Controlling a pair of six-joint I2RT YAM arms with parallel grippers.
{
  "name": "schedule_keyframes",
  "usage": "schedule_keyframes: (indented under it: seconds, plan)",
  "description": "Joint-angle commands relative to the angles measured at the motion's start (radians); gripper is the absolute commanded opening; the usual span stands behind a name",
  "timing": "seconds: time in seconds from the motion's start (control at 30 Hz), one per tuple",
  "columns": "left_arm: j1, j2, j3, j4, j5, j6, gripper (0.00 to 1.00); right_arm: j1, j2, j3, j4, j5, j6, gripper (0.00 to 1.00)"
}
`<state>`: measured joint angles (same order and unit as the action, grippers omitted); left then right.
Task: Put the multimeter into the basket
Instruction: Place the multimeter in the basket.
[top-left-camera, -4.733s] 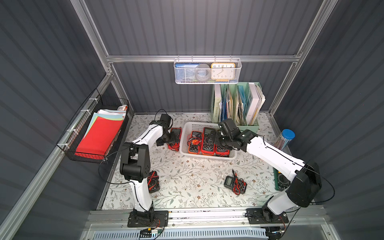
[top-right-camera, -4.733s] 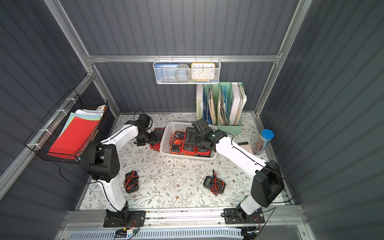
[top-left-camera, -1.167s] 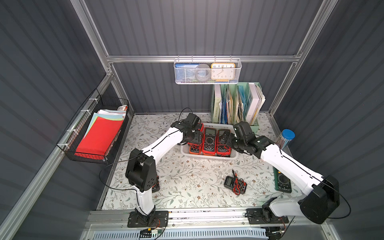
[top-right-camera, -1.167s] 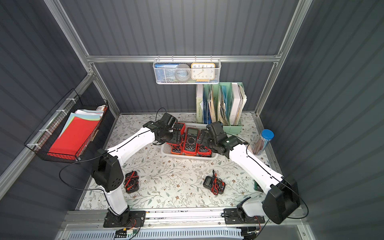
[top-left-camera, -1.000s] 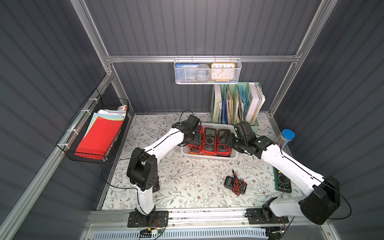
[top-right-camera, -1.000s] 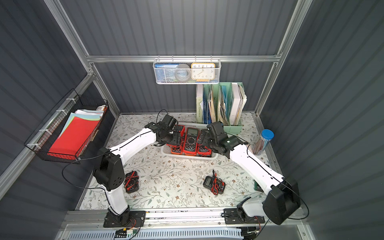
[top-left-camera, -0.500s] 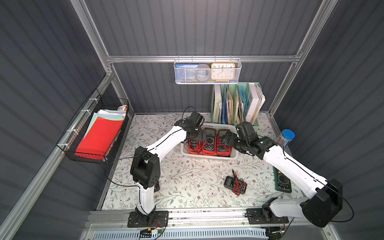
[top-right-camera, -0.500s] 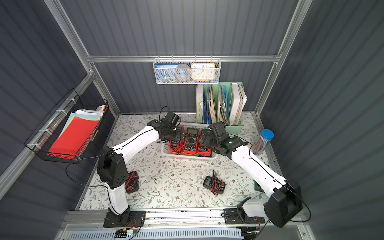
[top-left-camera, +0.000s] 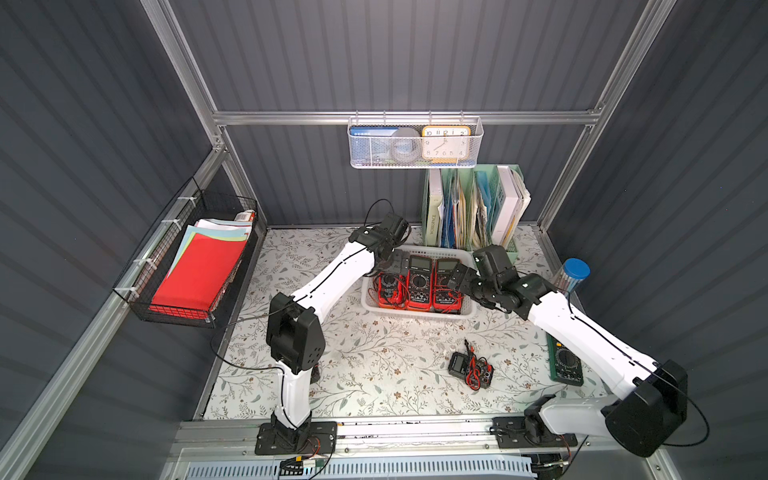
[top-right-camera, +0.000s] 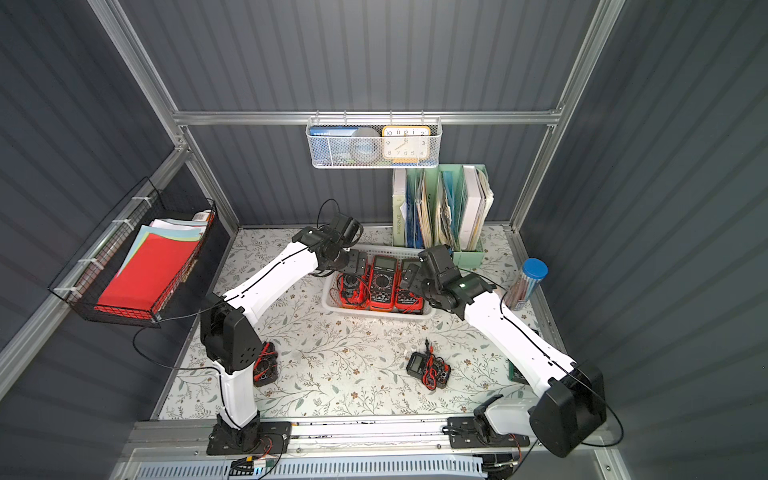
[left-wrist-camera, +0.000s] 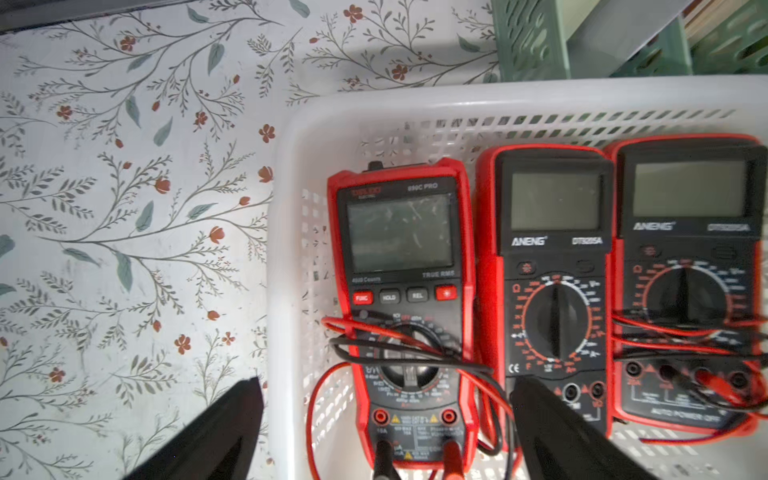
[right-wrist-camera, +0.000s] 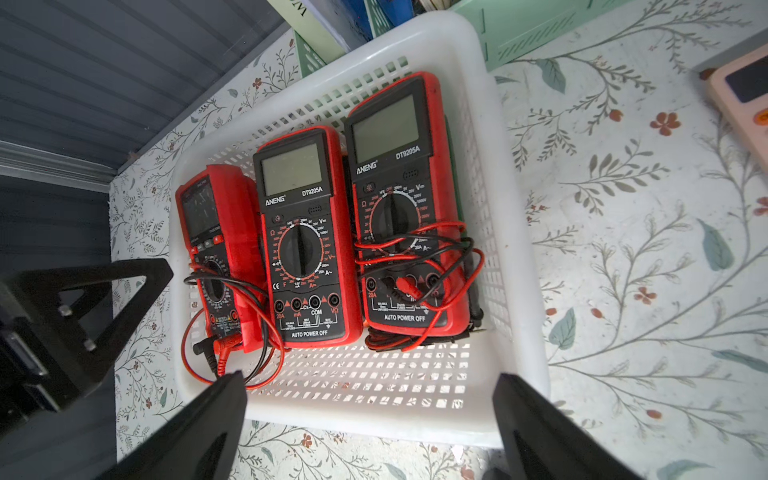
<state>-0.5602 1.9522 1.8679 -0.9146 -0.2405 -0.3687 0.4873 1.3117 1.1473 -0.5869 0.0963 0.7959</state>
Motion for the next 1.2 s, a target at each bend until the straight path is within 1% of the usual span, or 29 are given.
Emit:
schedule_keyframes:
  seconds: [0.0,0.1,0.17,0.27,0.4,0.47,0.5,0.63,0.8,0.93,1.0,1.17]
  plan:
    - [-0.007,-0.109,-0.099,0.027,-0.016,0.043,0.99,-0.011,-0.025,-0.013,-0.046,0.034,0.003,0.99]
    - [-0.007,-0.184,-0.130,0.075,0.043,0.034,0.99,-0.049,-0.029,-0.014,-0.086,0.036,0.001,0.99]
    - [-0.007,-0.217,-0.133,0.086,0.087,0.032,0.99,-0.107,-0.039,-0.017,-0.138,0.049,0.005,0.99]
    - [-0.007,-0.255,-0.159,0.120,0.174,0.018,0.99,-0.232,-0.083,-0.050,-0.204,0.089,-0.018,0.99]
    - [-0.008,-0.280,-0.207,0.172,0.261,-0.016,0.99,-0.451,-0.151,-0.128,-0.260,0.142,-0.031,0.99]
    - [-0.009,-0.285,-0.224,0.189,0.282,-0.021,0.99,-0.542,-0.173,-0.166,-0.257,0.163,-0.032,0.99]
    - [-0.009,-0.285,-0.228,0.194,0.290,-0.020,0.99,-0.602,-0.183,-0.186,-0.253,0.154,-0.026,0.99]
    - [-0.009,-0.276,-0.219,0.181,0.311,-0.013,0.99,-0.757,-0.200,-0.246,-0.208,0.152,0.012,0.99]
    - [-0.012,-0.290,-0.212,0.176,0.325,-0.009,0.99,-0.930,-0.156,-0.278,-0.163,0.152,0.065,0.99]
    - [-0.014,-0.300,-0.213,0.168,0.324,-0.003,0.99,-1.027,-0.109,-0.280,-0.132,0.115,0.084,0.99]
    - [-0.013,-0.305,-0.218,0.168,0.322,-0.006,0.99,-1.069,-0.062,-0.287,-0.111,0.095,0.094,0.99]
    - [-0.013,-0.314,-0.220,0.166,0.315,-0.005,0.99,-1.128,0.017,-0.329,-0.053,0.053,0.086,0.99]
